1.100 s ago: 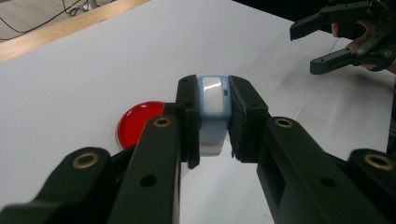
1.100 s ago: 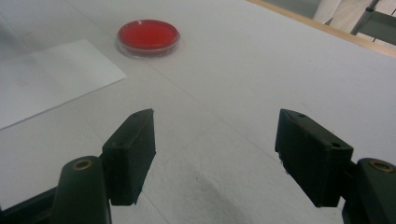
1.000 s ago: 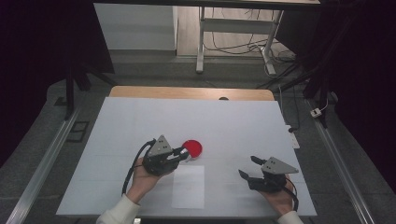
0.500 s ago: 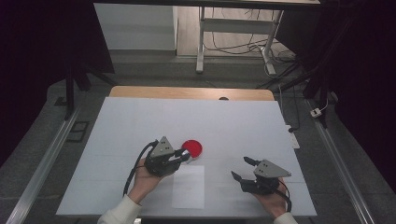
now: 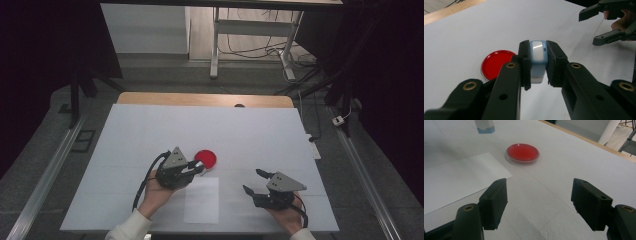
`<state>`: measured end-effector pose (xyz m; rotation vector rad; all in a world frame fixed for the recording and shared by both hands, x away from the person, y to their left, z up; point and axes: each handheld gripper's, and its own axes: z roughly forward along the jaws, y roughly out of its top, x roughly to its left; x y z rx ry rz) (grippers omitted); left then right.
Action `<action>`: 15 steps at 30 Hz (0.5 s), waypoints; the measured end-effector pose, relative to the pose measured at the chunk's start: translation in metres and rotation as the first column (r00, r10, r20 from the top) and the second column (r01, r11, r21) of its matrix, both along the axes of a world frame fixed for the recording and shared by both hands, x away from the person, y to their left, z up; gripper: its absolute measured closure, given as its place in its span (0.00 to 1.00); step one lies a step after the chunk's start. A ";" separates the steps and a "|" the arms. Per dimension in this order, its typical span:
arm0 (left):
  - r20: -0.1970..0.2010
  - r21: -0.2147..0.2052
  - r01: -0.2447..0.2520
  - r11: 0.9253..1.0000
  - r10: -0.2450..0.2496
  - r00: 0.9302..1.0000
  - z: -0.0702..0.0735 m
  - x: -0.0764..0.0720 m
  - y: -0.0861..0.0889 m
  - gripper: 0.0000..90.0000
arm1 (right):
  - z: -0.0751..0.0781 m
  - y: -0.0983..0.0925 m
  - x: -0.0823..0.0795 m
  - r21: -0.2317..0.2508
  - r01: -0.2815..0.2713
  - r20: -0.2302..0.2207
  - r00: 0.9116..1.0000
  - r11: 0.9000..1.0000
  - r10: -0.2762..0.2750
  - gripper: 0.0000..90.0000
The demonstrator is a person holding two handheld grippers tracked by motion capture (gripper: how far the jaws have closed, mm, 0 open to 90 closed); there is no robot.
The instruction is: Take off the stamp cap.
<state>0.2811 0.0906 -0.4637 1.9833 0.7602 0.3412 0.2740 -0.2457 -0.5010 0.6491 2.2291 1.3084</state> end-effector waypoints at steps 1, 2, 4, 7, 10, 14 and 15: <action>0.000 0.000 0.000 1.000 0.000 1.000 0.000 0.000 0.000 0.83 | 0.000 0.001 0.000 0.003 -0.001 0.001 1.000 1.000 0.001 0.32; 0.000 -0.001 0.000 1.000 0.000 1.000 0.000 0.000 0.000 0.83 | 0.000 0.002 -0.001 0.003 -0.002 0.003 1.000 1.000 0.002 0.32; 0.001 -0.001 -0.001 1.000 0.001 1.000 0.000 0.000 0.000 0.83 | 0.000 0.004 -0.002 0.005 -0.004 0.007 1.000 1.000 0.004 0.33; 0.001 0.001 0.001 1.000 -0.001 1.000 0.000 0.000 0.000 0.83 | 0.001 0.007 -0.003 0.006 -0.007 0.011 1.000 1.000 0.007 0.33; -0.001 0.001 0.000 1.000 0.000 1.000 -0.001 0.000 -0.001 0.83 | 0.001 0.010 -0.004 0.008 -0.012 0.008 1.000 1.000 0.012 0.34; -0.001 0.002 0.001 1.000 -0.001 1.000 -0.001 0.000 -0.001 0.83 | 0.001 0.014 -0.005 0.006 -0.010 0.003 1.000 1.000 0.010 0.34; -0.002 0.001 0.001 1.000 -0.001 1.000 -0.001 0.000 -0.001 0.83 | 0.001 0.015 -0.005 0.007 -0.009 0.001 1.000 1.000 0.009 0.35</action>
